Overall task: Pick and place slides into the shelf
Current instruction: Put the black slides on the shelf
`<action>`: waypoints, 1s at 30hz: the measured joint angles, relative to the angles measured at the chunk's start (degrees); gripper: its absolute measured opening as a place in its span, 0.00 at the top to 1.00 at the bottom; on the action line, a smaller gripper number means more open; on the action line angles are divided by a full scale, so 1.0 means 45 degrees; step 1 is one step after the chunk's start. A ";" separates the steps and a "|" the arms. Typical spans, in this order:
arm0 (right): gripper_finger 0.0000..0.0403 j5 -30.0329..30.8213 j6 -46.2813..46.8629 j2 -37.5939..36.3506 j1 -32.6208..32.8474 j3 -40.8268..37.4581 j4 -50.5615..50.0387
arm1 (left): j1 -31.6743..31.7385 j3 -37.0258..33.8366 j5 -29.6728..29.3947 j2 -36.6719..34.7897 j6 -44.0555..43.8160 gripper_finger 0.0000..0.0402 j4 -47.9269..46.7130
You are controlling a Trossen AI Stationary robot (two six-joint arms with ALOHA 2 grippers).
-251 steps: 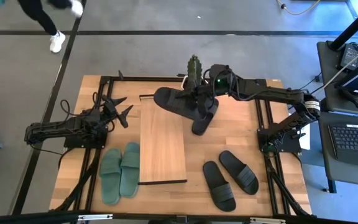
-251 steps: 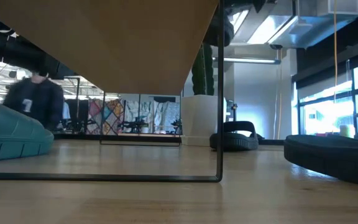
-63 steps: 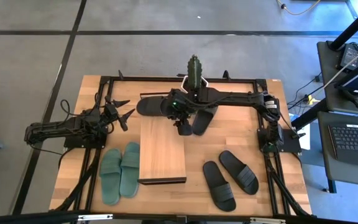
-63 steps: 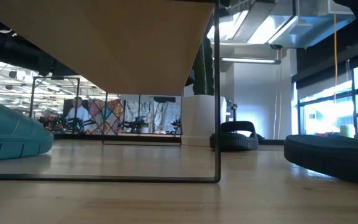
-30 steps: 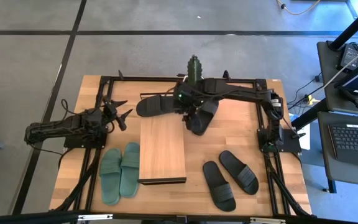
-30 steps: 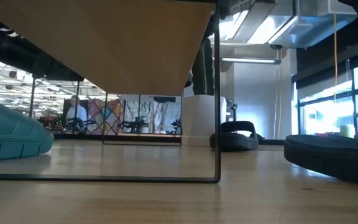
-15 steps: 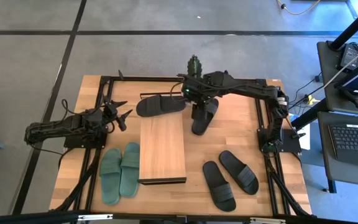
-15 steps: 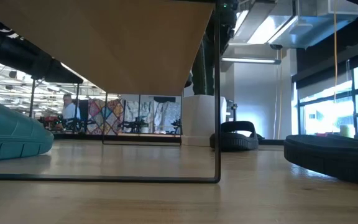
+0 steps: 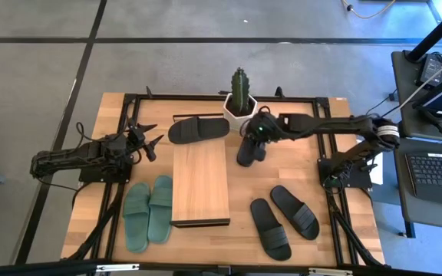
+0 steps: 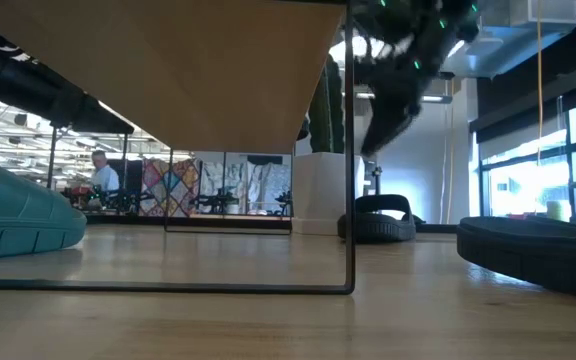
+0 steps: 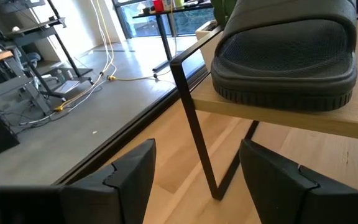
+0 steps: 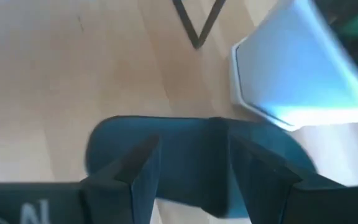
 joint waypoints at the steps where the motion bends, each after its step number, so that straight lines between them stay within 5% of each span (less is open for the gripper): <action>1: 0.52 0.0002 -0.0003 -0.0038 -0.0005 -0.0491 0.0540 | 0.0000 0.0000 -0.0004 0.0000 0.0111 0.44 0.0019; 12: 0.52 0.3043 0.0370 -0.0033 -0.0010 -0.2862 0.1773 | -0.0005 0.0004 -0.0019 0.0000 0.0279 0.44 0.0066; 30: 0.52 0.3172 0.0383 -0.0023 -0.0019 -0.3392 0.3075 | -0.0003 0.0004 -0.0023 0.0000 0.0294 0.44 0.0066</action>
